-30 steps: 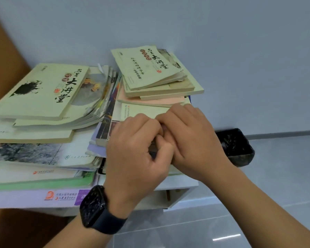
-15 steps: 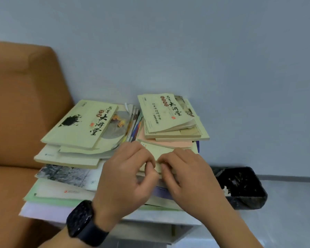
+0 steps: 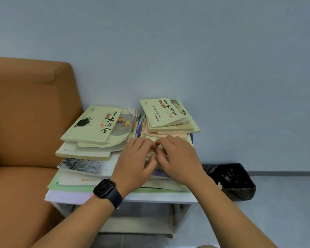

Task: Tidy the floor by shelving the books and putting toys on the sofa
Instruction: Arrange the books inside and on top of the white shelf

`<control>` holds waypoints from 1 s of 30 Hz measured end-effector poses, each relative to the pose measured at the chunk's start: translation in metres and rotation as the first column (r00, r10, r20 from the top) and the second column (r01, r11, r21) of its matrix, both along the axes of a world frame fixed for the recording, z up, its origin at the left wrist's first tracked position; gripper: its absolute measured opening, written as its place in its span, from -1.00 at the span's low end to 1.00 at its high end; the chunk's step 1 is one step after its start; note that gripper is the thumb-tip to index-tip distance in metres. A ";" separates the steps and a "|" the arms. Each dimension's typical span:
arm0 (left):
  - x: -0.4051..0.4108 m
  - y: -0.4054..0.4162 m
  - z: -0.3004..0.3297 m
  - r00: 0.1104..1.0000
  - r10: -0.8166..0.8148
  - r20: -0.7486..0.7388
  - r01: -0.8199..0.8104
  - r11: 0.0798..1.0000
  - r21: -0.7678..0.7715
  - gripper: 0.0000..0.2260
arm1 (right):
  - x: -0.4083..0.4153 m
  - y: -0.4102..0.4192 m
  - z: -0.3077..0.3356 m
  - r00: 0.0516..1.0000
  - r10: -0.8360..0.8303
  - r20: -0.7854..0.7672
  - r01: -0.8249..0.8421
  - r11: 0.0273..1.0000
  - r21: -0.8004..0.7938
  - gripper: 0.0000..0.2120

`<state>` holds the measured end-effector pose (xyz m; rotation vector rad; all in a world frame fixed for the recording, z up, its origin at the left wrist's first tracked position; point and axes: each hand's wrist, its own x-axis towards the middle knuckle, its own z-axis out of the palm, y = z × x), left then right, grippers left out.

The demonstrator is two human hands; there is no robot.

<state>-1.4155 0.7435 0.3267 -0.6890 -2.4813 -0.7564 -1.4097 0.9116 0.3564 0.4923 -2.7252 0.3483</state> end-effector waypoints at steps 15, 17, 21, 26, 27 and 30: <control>-0.002 -0.017 -0.010 0.981 -0.137 0.140 0.094 0.957 0.275 -0.75 | -0.004 -0.007 -0.007 0.998 -0.064 -0.008 0.064 0.996 -0.059 -0.76; 0.013 -0.029 -0.011 0.980 -0.133 0.146 0.086 0.952 0.293 -0.73 | 0.002 -0.015 -0.008 0.995 -0.100 -0.029 0.098 0.993 -0.070 -0.79; 0.041 -0.067 -0.030 0.995 -0.013 0.103 -0.011 0.973 0.233 -0.80 | 0.020 -0.056 -0.013 0.989 -0.066 -0.131 0.056 0.995 -0.078 -0.78; 0.074 -0.095 -0.047 0.991 0.074 0.109 -0.096 0.974 0.205 -0.83 | 0.049 -0.082 -0.022 0.982 0.178 -0.071 -0.183 0.980 -0.077 -0.81; 0.077 -0.098 -0.045 0.988 0.063 0.141 -0.093 0.972 0.216 -0.84 | 0.050 -0.082 -0.025 0.981 0.194 -0.024 -0.196 0.975 -0.102 -0.81; 0.077 -0.104 -0.032 0.957 0.061 0.283 -0.137 0.956 0.258 -0.84 | 0.051 -0.090 -0.030 0.972 0.230 0.049 -0.222 0.966 -0.133 -0.80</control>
